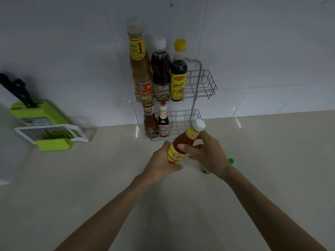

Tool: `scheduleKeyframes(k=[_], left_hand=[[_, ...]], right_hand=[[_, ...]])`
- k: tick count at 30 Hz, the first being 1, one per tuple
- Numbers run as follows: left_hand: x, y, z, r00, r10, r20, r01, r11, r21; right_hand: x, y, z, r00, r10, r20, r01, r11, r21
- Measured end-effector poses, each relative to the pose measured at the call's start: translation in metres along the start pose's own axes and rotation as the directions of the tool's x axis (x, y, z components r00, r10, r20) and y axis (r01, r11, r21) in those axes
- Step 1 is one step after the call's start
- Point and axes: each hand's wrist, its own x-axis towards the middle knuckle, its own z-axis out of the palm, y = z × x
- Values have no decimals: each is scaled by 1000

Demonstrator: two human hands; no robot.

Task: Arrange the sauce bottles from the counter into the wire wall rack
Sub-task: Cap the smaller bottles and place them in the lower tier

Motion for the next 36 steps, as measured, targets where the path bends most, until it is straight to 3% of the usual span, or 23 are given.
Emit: scheduleKeyframes(k=[3,5,8,13,21,25,28,31,33,35,36], left_hand=[[25,-15,-17,996,-92,1,91,990,112],[41,-19,-34,976,-194,-98,194,981,-13],[61,-17,-56,963,-248,-106,222,952,-211],[90,-20,-68,964,-248,-96,189,893,-409],[102,-29,-59,970,-205,-132,122,877,-464],[108,-33,-53,960,-223,-167,128,884,-449],[109,-38,-46,936,-297,-187,193,880,-434],[104,-46,-28,834,-424,-354,282,878,-387],[93,-48,-7,776,-418,-472,355,908,-220],[81,-46,23,796,-335,-503,385,923,-6],[75,-43,40,841,-284,-461,351,934,65]], right_hand=[[26,20,2,983,-111,-145,102,993,-67],[48,29,5,957,-185,-225,167,981,-94],[85,43,10,946,-179,-271,160,983,-89],[129,58,27,983,-122,-135,98,980,-174],[170,72,37,1000,16,20,-7,933,-359],[178,65,29,982,118,147,-37,885,-464],[166,63,7,963,123,239,-6,900,-436],[134,79,-30,996,18,86,13,938,-345],[100,104,-56,998,27,-61,-46,943,-331],[62,137,-73,988,110,-111,-146,906,-398],[45,154,-77,981,161,-112,-194,880,-434]])
